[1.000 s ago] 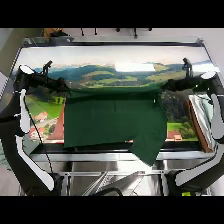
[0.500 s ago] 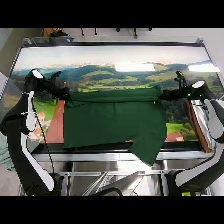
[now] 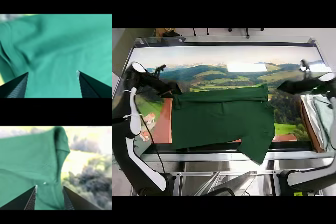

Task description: Fold the shirts.

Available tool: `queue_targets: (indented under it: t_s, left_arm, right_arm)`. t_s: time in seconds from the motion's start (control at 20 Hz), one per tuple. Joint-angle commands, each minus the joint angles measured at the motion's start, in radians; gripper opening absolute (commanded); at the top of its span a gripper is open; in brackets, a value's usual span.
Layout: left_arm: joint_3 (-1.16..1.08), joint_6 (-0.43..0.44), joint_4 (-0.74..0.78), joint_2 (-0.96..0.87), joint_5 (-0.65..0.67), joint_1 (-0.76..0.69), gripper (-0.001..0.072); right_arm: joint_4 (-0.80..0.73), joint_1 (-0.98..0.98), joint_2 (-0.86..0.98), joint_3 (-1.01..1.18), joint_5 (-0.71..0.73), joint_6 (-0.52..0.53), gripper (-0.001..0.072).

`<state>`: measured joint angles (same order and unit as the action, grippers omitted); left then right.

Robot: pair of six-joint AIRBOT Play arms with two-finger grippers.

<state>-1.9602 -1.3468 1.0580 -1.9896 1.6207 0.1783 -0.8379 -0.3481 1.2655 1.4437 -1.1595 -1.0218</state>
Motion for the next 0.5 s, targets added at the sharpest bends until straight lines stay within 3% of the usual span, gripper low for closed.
queue_targets:
  t_s: [0.0,0.1,0.25,0.45]
  left_arm:
    - [0.041,-0.051,-0.002,0.152,0.085,0.063,0.0703]
    - [0.186,-0.049,0.003,0.271,0.074,0.095,0.0703]
    - [0.536,-0.029,0.135,0.456,0.006,0.13,0.0703]
    - [0.991,0.005,0.145,0.597,-0.166,0.182,0.0703]
  right_arm:
    - [-0.033,-0.077,-0.174,-0.044,-0.106,-0.072,0.0393]
    - [-0.034,-0.108,-0.279,-0.169,-0.142,-0.092,0.0392]
    - [-0.037,-0.13,-0.446,-0.43,-0.127,-0.099,0.0392]
    - [-0.031,-0.13,-0.568,-0.665,-0.097,-0.131,0.0392]
